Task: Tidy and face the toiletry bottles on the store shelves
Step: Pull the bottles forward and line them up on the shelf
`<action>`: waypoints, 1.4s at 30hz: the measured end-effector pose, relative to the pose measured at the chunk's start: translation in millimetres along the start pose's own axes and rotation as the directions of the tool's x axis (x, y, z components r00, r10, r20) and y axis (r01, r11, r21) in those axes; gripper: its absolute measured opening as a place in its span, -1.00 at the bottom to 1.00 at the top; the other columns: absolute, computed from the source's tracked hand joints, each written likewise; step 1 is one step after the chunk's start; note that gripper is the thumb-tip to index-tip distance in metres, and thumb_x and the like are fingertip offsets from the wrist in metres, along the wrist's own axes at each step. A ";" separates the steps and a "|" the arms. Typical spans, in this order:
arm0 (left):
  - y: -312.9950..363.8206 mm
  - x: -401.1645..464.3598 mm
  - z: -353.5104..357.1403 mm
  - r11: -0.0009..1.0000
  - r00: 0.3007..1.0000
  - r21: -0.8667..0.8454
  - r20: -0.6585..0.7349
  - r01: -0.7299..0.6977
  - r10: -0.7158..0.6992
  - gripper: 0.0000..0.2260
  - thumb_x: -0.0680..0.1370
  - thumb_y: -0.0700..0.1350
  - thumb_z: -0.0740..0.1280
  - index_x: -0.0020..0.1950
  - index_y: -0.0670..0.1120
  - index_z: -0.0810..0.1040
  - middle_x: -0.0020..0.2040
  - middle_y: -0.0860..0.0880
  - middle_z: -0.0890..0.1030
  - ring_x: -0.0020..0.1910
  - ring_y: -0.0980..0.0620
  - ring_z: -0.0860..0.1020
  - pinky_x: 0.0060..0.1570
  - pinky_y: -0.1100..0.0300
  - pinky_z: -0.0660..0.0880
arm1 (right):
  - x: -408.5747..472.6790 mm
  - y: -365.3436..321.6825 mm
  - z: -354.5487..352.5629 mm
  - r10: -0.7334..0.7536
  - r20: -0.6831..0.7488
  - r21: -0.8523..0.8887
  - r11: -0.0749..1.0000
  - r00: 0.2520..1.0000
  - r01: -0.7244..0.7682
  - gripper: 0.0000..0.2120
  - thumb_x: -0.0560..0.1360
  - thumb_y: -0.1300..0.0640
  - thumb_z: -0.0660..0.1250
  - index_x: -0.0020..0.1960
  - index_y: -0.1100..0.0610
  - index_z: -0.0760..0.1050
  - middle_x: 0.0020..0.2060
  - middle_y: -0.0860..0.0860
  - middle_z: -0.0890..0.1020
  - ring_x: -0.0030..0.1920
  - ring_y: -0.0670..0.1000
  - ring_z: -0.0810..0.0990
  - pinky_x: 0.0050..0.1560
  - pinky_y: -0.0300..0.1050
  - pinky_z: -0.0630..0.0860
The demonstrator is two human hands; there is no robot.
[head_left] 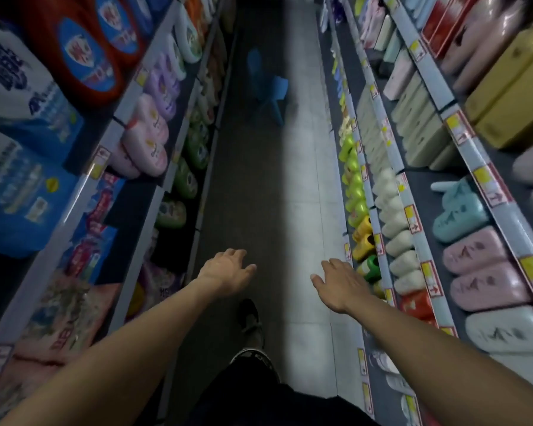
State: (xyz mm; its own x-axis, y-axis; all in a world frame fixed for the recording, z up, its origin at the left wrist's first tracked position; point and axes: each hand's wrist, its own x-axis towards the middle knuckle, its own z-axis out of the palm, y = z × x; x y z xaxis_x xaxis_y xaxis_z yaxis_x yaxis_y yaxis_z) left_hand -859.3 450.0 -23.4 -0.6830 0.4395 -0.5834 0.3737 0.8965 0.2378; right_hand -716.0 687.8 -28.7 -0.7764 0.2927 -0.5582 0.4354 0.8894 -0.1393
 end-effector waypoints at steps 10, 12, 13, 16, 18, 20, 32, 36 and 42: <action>-46.7 152.3 -121.6 0.999 0.999 -0.032 0.028 -0.021 0.022 -0.37 0.66 0.26 0.09 0.65 -0.04 0.21 0.61 -0.12 0.30 0.55 -0.19 0.31 0.48 -0.10 0.32 | 142.7 -54.1 -102.0 0.083 -0.012 0.016 0.996 0.996 -0.083 -0.41 0.70 -0.20 -0.02 0.59 0.14 0.25 0.55 0.12 0.34 0.51 0.18 0.32 0.48 0.09 0.32; -53.2 176.9 -139.9 0.999 0.999 -0.028 0.041 -0.027 0.028 -0.37 0.66 0.26 0.09 0.65 -0.04 0.21 0.61 -0.12 0.30 0.55 -0.19 0.32 0.48 -0.10 0.32 | 165.7 -61.8 -119.0 0.100 -0.015 0.029 0.995 0.995 -0.099 -0.40 0.70 -0.20 -0.02 0.60 0.14 0.24 0.56 0.11 0.33 0.52 0.17 0.31 0.48 0.09 0.33; -56.0 188.4 -147.8 0.999 0.998 -0.026 0.049 -0.028 0.030 -0.36 0.66 0.26 0.08 0.65 -0.04 0.21 0.61 -0.13 0.29 0.55 -0.20 0.32 0.48 -0.11 0.32 | 175.9 -64.7 -126.7 0.107 -0.012 0.031 0.994 0.994 -0.106 -0.39 0.70 -0.20 -0.02 0.60 0.14 0.23 0.56 0.11 0.32 0.52 0.18 0.31 0.48 0.10 0.33; -61.5 221.6 -170.3 0.999 0.997 -0.023 0.067 -0.032 0.033 -0.36 0.66 0.26 0.08 0.66 -0.04 0.20 0.62 -0.13 0.29 0.55 -0.20 0.31 0.50 -0.10 0.30 | 205.3 -69.9 -149.7 0.132 -0.004 0.029 0.991 0.991 -0.132 -0.38 0.70 -0.21 -0.02 0.61 0.14 0.22 0.56 0.12 0.32 0.53 0.19 0.30 0.50 0.12 0.32; -62.1 243.3 -185.0 0.999 0.997 -0.026 0.071 -0.035 0.037 -0.37 0.66 0.26 0.08 0.66 -0.04 0.21 0.62 -0.12 0.29 0.55 -0.19 0.31 0.50 -0.11 0.30 | 225.6 -70.4 -163.3 0.144 0.004 0.030 0.989 0.990 -0.144 -0.38 0.70 -0.21 -0.02 0.61 0.14 0.22 0.56 0.13 0.31 0.54 0.19 0.29 0.51 0.12 0.30; -62.1 265.2 -199.6 0.999 0.997 -0.026 0.072 -0.034 0.036 -0.36 0.65 0.27 0.08 0.65 -0.03 0.21 0.61 -0.12 0.30 0.55 -0.20 0.31 0.50 -0.12 0.30 | 248.2 -70.2 -175.3 0.145 0.012 0.031 0.989 0.989 -0.146 -0.38 0.70 -0.21 -0.02 0.62 0.15 0.21 0.57 0.13 0.31 0.54 0.19 0.29 0.52 0.11 0.29; -48.2 425.7 -308.2 0.999 0.995 0.002 0.082 0.048 -0.048 -0.35 0.67 0.28 0.08 0.67 -0.04 0.17 0.62 -0.11 0.28 0.57 -0.17 0.29 0.52 -0.11 0.29 | 438.0 -56.3 -268.6 0.058 0.009 0.045 0.997 0.998 -0.058 -0.37 0.71 -0.21 -0.03 0.65 0.12 0.16 0.59 0.08 0.29 0.56 0.15 0.26 0.53 0.06 0.27; -26.4 487.3 -350.9 0.998 0.994 0.006 0.083 0.070 -0.070 -0.35 0.67 0.27 0.08 0.67 -0.05 0.17 0.62 -0.11 0.28 0.56 -0.17 0.30 0.52 -0.10 0.30 | 506.9 -39.4 -309.0 0.046 0.024 0.060 0.997 0.999 -0.048 -0.37 0.70 -0.22 -0.03 0.65 0.13 0.16 0.59 0.10 0.29 0.55 0.16 0.27 0.53 0.07 0.28; 4.3 566.3 -409.3 0.997 0.994 -0.006 0.072 0.081 -0.081 -0.36 0.67 0.27 0.10 0.66 -0.03 0.19 0.62 -0.09 0.28 0.57 -0.17 0.28 0.52 -0.08 0.29 | 591.4 -9.8 -376.0 0.025 0.035 0.024 0.999 0.999 -0.025 -0.39 0.70 -0.21 -0.02 0.63 0.11 0.20 0.58 0.08 0.30 0.56 0.15 0.27 0.52 0.06 0.27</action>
State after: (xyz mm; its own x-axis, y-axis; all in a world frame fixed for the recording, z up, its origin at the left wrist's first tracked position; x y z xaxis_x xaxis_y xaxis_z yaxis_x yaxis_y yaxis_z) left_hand -1501.4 725.5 -35.0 -0.6637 0.3606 -0.6553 0.3134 0.9296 0.1941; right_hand -1350.8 984.3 -49.9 -0.7492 0.3022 -0.5894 0.4658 0.8730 -0.1444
